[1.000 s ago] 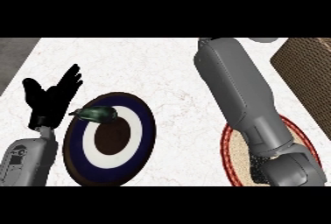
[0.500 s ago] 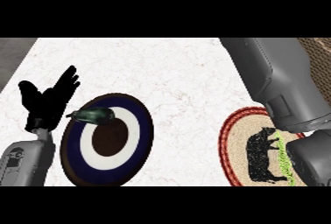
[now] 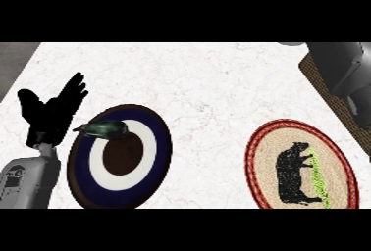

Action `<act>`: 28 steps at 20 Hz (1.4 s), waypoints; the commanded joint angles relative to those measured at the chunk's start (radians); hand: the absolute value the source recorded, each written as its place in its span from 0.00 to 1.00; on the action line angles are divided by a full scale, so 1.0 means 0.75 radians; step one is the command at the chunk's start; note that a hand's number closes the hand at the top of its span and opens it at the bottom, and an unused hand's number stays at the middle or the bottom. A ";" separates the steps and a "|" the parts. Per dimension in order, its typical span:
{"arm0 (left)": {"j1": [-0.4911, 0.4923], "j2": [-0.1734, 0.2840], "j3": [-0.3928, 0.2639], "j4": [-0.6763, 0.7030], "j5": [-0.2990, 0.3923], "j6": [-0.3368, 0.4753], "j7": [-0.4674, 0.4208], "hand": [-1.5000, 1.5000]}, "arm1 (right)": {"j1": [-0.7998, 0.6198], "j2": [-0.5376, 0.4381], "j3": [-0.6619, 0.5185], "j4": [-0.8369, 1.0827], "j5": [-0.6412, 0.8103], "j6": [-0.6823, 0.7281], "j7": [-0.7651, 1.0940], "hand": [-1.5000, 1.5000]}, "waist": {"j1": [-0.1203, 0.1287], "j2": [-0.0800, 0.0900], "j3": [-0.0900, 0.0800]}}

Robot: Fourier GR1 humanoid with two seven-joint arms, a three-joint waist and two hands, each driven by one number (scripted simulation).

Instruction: Pick the croissant from the placemat and place it in the basket

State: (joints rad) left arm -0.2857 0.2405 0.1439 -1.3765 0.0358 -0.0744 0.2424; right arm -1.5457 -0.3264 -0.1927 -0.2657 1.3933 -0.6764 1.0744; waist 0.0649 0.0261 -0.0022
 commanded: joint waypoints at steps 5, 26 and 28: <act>0.052 -0.038 -0.017 -0.009 -0.013 0.019 -0.026 0.50 | 0.031 -0.149 -0.028 0.087 0.054 -0.004 0.164 1.00 | -0.017 -0.008 0.002; 0.057 -0.024 0.016 -0.007 -0.012 0.027 -0.005 0.50 | 0.455 -0.298 -0.200 -0.022 -0.076 -0.374 0.013 0.00 | -0.063 -0.024 0.004; 0.056 -0.031 -0.005 -0.054 -0.022 0.027 -0.008 0.50 | 0.452 -0.289 -0.195 0.022 -0.047 -0.373 0.036 0.00 | -0.034 -0.014 0.004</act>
State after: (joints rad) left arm -0.2356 0.2368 0.1564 -1.3939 0.0322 -0.0735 0.2289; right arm -1.2242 -0.5355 -0.3288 -0.2593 1.3464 -0.8733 1.0119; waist 0.0318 0.0125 0.0008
